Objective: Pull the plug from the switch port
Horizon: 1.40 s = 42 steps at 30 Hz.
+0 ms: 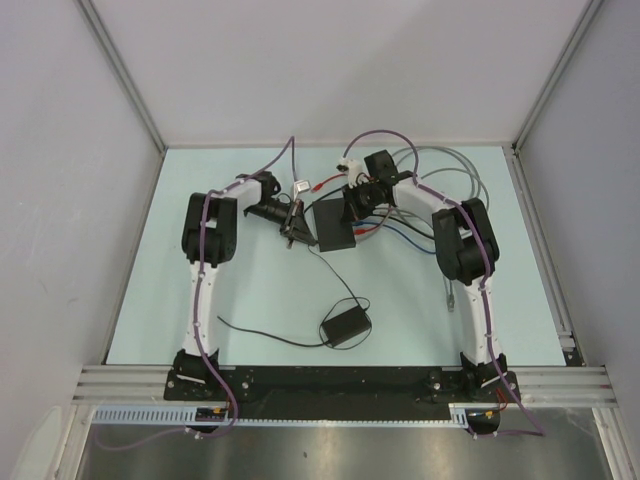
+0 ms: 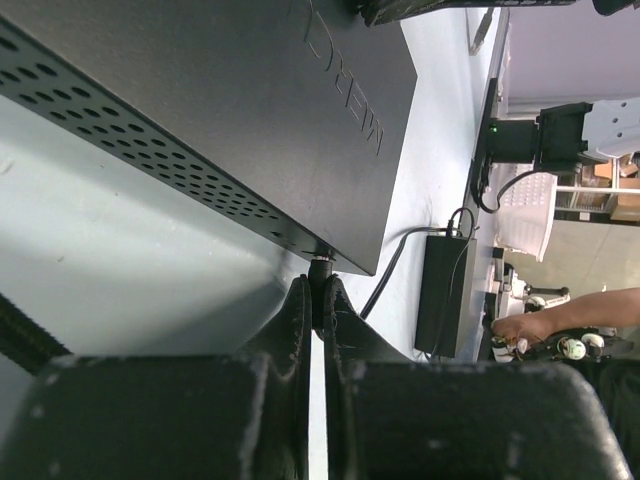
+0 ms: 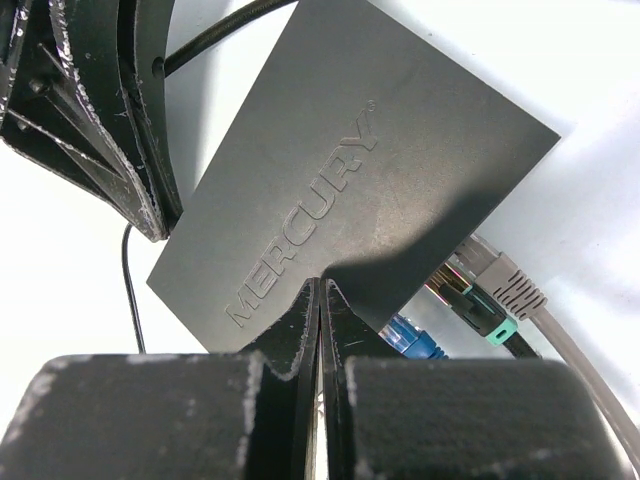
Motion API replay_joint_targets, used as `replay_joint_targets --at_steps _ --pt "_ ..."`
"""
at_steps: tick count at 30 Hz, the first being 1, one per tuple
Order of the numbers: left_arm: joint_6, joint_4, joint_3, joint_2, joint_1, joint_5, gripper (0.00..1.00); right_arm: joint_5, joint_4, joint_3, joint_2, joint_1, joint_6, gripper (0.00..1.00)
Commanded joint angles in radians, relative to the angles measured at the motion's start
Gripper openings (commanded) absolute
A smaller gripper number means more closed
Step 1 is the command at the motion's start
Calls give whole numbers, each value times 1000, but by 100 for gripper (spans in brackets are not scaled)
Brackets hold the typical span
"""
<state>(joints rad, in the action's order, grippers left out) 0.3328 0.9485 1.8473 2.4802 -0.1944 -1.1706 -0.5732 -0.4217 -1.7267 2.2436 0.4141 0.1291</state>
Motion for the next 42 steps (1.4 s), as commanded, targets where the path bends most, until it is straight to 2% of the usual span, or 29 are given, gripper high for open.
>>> replay_joint_targets --at_steps 1,7,10,12,20,24,26,29,35,37,42 --pt "26 41 -16 -10 19 63 0 108 -92 19 74 -1 37 0" --pt "3 22 -2 -4 7 77 0 24 -62 -7 27 -8 17 0" --pt "-23 0 24 5 -17 83 0 -141 -65 -63 2 -5 -5 0" --pt "-49 -20 46 20 -33 77 0 -169 -89 -106 11 8 10 0" --pt "-117 -37 165 88 -85 80 0 -108 -117 -120 56 34 37 0" --pt "-133 -48 176 97 -85 78 0 22 -114 -102 97 45 38 0" --pt "-132 -44 153 82 -79 78 0 58 -121 -79 106 42 59 0" --pt "-120 -28 103 50 -38 60 0 -5 -175 -53 129 29 112 0" --pt "-117 -24 93 39 30 94 0 -10 -169 -39 134 8 96 0" --pt "-98 -8 84 29 29 95 0 1 -164 -36 136 11 90 0" --pt "-19 38 -46 -20 12 68 0 3 -163 -39 137 14 90 0"
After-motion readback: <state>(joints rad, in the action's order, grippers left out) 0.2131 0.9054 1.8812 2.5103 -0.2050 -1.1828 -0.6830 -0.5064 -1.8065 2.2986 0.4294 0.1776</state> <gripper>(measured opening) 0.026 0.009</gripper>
